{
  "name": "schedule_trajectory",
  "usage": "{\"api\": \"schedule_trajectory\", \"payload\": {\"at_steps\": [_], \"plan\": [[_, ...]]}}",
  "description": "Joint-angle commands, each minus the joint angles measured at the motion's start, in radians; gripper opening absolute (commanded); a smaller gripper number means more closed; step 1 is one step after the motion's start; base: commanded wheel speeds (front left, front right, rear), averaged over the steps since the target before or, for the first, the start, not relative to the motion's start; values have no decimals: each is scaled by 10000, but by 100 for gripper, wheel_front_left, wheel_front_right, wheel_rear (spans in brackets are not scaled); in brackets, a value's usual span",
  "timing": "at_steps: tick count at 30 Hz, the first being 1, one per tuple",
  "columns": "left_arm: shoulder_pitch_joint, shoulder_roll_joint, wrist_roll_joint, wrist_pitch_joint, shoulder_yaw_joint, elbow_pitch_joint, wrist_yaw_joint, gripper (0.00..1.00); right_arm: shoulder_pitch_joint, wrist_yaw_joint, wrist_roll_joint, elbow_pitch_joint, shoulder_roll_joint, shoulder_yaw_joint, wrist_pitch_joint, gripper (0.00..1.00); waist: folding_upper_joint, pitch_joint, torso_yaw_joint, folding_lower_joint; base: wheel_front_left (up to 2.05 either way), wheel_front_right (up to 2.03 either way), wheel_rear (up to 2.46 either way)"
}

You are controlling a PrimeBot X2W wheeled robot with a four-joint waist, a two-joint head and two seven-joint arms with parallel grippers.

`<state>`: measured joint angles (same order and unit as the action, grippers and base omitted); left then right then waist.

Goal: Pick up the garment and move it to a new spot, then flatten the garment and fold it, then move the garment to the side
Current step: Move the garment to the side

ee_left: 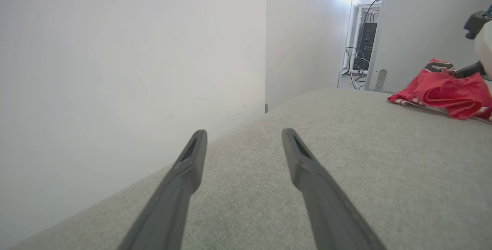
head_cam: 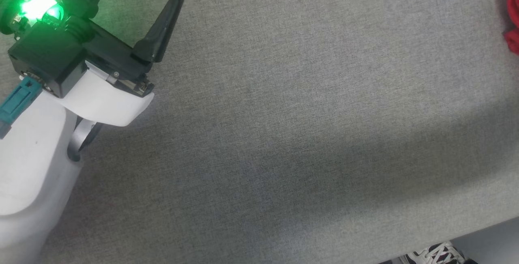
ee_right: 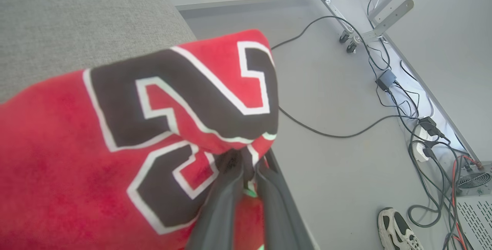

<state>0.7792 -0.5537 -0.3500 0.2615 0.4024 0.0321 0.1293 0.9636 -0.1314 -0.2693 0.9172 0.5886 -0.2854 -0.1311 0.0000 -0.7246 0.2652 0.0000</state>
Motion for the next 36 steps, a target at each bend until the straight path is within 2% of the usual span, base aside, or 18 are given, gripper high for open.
{"api": "schedule_trajectory", "payload": {"at_steps": [1, 2, 3, 4, 10, 17, 29, 36], "plan": [[-81, 49, 86, 49, -2, -37, 20, 100, 137, 14, 57, 178, -21, 92, 181, 23, 0, 53, -17, 0, 0, 0, 0], [-139, 72, 85, 49, -21, -72, 21, 100, 180, 14, 81, 344, -21, 170, 265, 44, 0, 104, -27, 0, 0, 0, 0], [-193, 95, 83, 49, -35, -112, 20, 100, 231, 14, 112, 491, -3, 266, 353, 79, 0, 168, -41, 0, 0, 0, 0], [-221, 127, 86, 49, -67, -149, 20, 100, 265, 14, 133, 603, 47, 348, 456, 100, 0, 240, -61, 0, 0, 0, 0], [-668, 534, 69, 49, -344, -388, 21, 100, 195, 14, -41, 1040, 289, 1067, 831, 100, 0, 853, -282, 0, 0, 0, 0], [-1976, 1341, -14, 49, -930, -923, 20, 100, -511, 14, -439, 647, 167, 2600, 1436, 100, 0, 2133, -845, 0, 0, 0, 0], [-5071, 2816, 96, 49, -2517, -1735, 21, 100, -2765, 14, -1419, -817, -769, 4844, 2991, 100, 0, 4540, -2112, 0, 0, 0, 0], [-6166, 3601, -3, 49, -3392, -2040, 20, 100, -4047, 14, -1705, -1452, -1341, 5213, 3705, 100, 0, 5573, -2748, 0, 0, 0, 0]]}}
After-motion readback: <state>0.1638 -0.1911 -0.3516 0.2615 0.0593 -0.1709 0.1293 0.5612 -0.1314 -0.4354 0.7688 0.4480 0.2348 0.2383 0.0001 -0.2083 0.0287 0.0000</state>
